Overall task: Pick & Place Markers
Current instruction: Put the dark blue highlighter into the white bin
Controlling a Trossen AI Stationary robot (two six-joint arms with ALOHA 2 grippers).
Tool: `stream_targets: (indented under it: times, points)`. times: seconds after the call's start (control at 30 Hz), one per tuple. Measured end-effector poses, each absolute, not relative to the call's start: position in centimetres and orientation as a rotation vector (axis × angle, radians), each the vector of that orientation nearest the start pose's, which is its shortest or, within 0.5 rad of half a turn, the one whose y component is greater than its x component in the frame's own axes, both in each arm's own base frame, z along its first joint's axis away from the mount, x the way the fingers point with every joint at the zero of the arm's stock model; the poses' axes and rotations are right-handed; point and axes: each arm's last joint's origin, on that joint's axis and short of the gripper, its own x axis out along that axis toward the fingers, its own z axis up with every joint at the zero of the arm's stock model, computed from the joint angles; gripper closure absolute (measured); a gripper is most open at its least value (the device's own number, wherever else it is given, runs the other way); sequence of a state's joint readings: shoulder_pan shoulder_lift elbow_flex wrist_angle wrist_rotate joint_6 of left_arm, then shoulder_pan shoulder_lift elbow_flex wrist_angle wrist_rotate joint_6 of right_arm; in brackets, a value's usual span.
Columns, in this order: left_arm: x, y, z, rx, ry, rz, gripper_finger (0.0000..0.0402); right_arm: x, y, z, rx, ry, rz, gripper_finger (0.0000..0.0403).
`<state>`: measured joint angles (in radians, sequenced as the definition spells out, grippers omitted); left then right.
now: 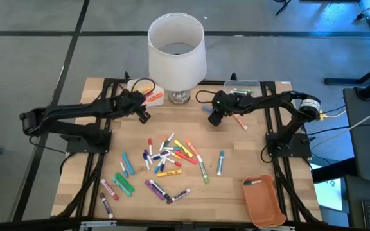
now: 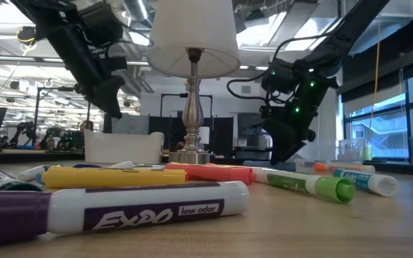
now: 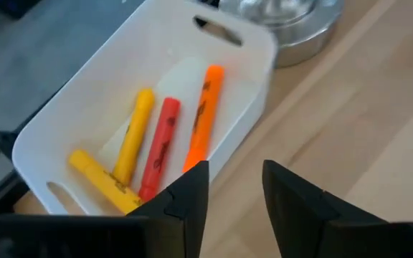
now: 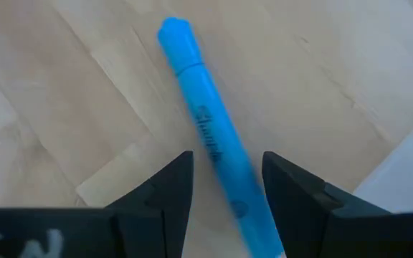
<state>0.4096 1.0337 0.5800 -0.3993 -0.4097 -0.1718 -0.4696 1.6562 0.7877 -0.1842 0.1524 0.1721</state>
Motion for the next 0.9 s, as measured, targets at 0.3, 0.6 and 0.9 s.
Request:
stream_targets:
  times: [0.3,0.6,0.9]
  points:
    - [18.1,6.5,20.9,-0.137,0.759,0.779,0.0274,26.6,-12.1,13.0,0.351,1.033,-0.568,0.0313]
    - [18.9,3.9,20.9,-0.163,0.733,0.682,0.0274,27.2,-10.7,13.1,0.317,1.035,-0.543,0.0337]
    - [19.1,2.1,21.0,-0.150,0.704,0.668,0.0274,26.6,-9.9,14.6,0.255,1.027,-0.569,0.0335]
